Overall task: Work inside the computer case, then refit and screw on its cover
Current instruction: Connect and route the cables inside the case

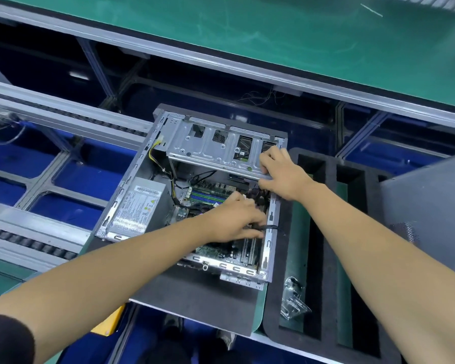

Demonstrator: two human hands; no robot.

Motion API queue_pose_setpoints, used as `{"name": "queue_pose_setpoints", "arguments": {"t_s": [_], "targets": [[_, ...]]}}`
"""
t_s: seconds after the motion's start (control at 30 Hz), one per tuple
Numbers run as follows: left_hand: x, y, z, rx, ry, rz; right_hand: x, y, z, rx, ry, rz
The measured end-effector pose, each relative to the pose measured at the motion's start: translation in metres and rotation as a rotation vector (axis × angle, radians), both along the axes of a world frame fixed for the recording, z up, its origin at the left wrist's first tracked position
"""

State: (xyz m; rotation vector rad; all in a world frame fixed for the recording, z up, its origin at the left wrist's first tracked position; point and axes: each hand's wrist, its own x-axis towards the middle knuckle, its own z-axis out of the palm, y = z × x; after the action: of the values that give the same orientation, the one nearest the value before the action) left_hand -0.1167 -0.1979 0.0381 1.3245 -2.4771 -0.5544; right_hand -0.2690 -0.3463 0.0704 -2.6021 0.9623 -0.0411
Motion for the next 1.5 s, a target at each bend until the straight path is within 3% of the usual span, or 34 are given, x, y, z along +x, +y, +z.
{"name": "queue_pose_setpoints", "arguments": {"t_s": [0.07,0.2,0.27,0.4,0.6,0.83,1.07,1.27,1.33,1.5], "targets": [[0.005,0.000,0.001,0.140,0.121,0.000,0.001,0.000,-0.001,0.082,-0.055,-0.067],[0.040,0.004,0.002,0.558,0.729,0.179,0.009,0.003,-0.002,0.284,-0.190,-0.248],[0.059,0.004,0.002,0.685,0.918,0.220,0.015,0.006,-0.002,0.318,-0.230,-0.363],[0.083,0.000,0.004,0.785,1.017,0.281,0.026,0.014,-0.014,0.190,-0.220,-0.491],[0.083,0.000,0.010,0.844,1.167,0.393,0.033,0.030,-0.025,-0.150,-0.148,-0.493],[0.068,-0.006,0.024,1.055,1.313,0.382,0.033,0.032,-0.024,-0.134,-0.179,-0.506],[0.075,-0.018,0.031,1.151,1.286,0.314,0.032,0.031,-0.026,-0.136,-0.194,-0.504],[0.090,-0.019,0.034,1.085,0.859,-0.067,0.033,0.030,-0.024,-0.124,-0.186,-0.508],[0.088,-0.018,0.033,0.969,0.679,-0.095,0.032,0.030,-0.025,-0.129,-0.187,-0.506],[0.077,-0.001,0.020,0.413,0.205,-0.207,0.032,0.029,-0.027,-0.148,-0.183,-0.508]]}}
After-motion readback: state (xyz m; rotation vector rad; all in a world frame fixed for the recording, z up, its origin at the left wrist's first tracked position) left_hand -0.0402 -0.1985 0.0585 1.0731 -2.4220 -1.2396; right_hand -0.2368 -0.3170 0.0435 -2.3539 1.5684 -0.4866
